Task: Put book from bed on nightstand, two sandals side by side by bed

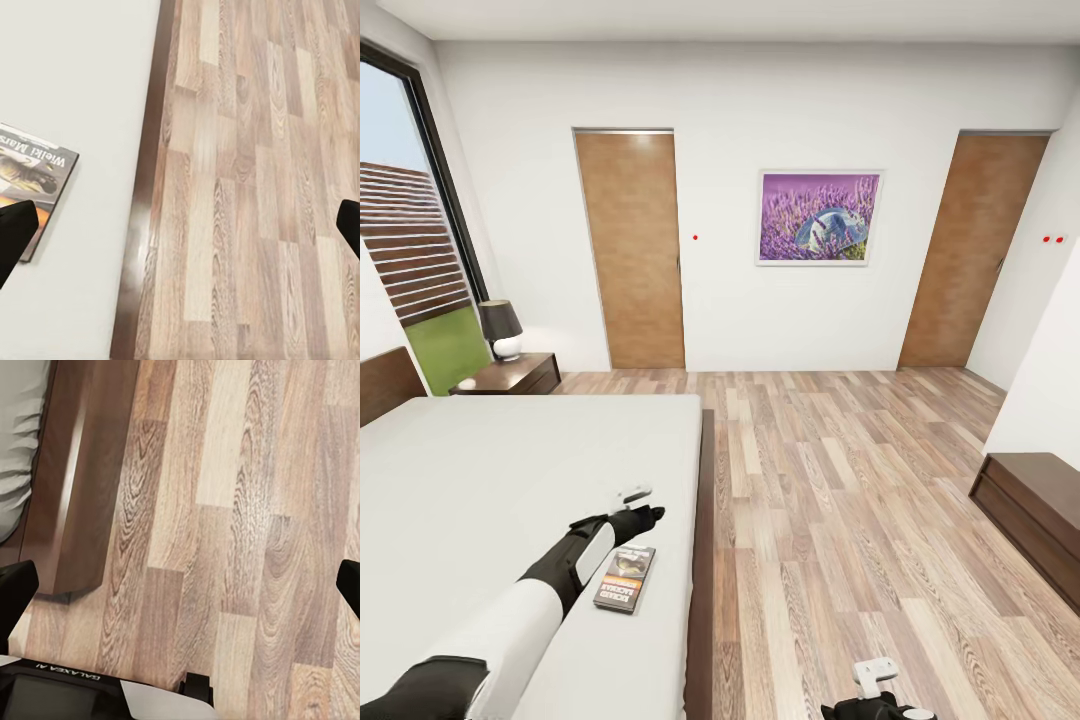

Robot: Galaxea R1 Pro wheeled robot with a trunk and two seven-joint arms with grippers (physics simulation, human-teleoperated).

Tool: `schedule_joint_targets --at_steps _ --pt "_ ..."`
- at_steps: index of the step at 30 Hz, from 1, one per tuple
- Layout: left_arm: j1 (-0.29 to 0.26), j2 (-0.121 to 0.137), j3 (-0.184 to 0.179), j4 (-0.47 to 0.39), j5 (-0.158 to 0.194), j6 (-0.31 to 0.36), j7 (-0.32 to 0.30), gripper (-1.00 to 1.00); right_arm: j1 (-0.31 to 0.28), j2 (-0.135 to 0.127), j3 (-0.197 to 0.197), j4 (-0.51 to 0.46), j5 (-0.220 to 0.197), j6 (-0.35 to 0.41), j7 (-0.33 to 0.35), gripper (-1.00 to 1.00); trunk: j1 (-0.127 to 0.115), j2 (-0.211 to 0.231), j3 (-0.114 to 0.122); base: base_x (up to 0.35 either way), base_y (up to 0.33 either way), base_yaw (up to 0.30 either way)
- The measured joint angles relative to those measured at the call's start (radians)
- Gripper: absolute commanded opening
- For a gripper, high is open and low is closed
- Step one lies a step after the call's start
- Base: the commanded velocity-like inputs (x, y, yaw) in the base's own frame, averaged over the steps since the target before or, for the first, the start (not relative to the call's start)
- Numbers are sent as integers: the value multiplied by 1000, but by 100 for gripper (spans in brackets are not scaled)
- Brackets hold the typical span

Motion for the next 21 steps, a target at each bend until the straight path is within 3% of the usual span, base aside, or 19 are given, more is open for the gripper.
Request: schedule_joint_targets --at_steps 12,17,21 --pt "-11 18 0 6 0 -24 6 100 0 0 1 0 0 0 0 100 0 0 0 0 0 0" --pt "-12 23 1 4 -6 -52 57 100 0 1 1 0 0 0 0 100 0 0 0 0 0 0" --pt "-12 25 2 2 -11 -67 140 100 0 1 1 0 0 0 -1 100 0 0 0 0 0 0"
